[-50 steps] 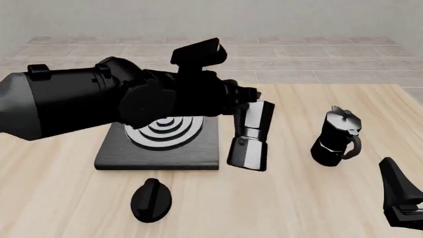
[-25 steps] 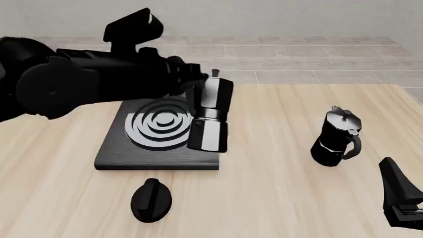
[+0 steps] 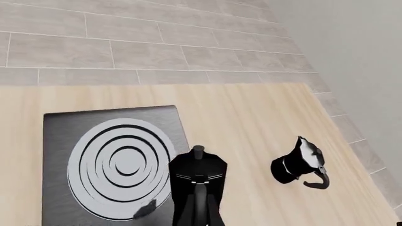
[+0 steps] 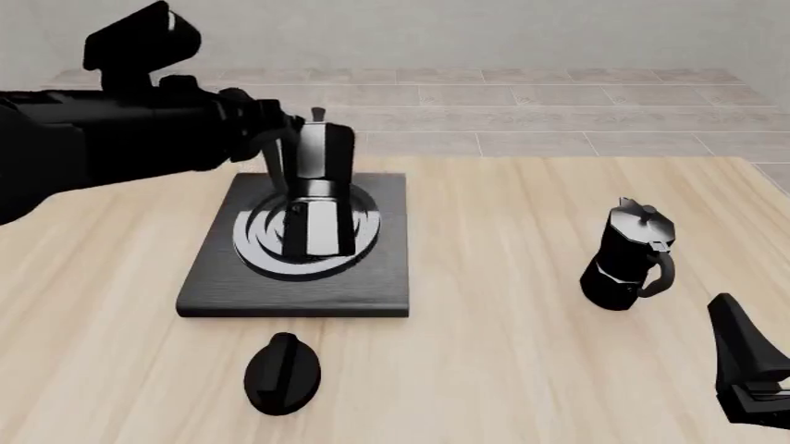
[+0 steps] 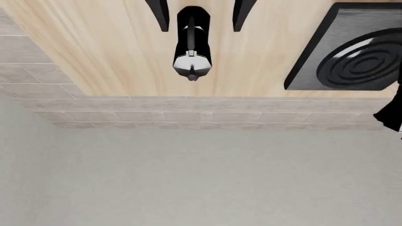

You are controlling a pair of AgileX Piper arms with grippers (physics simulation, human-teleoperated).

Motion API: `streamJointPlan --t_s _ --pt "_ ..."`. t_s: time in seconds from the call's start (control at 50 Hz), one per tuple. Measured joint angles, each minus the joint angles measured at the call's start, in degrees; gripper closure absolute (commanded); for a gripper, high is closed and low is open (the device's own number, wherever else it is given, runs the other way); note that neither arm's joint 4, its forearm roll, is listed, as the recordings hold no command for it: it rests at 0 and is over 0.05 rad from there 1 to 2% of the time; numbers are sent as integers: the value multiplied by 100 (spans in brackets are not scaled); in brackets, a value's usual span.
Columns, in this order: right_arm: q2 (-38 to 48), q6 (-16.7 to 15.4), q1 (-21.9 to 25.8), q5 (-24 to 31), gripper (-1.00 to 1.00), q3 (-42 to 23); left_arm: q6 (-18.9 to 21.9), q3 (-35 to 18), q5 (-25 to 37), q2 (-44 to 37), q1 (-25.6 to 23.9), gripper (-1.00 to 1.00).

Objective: Put both moka pots on the stove.

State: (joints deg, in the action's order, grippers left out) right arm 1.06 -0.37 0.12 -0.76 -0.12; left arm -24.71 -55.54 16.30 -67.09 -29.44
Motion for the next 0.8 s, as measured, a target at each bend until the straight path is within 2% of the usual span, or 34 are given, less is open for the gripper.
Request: streamJointPlan --t_s 0.42,0.8 --pt "0 0 0 0 -100 0 267 104 -331 60 701 100" --pt "-1 0 0 0 -100 0 644 34 -915 -348 1271 100"
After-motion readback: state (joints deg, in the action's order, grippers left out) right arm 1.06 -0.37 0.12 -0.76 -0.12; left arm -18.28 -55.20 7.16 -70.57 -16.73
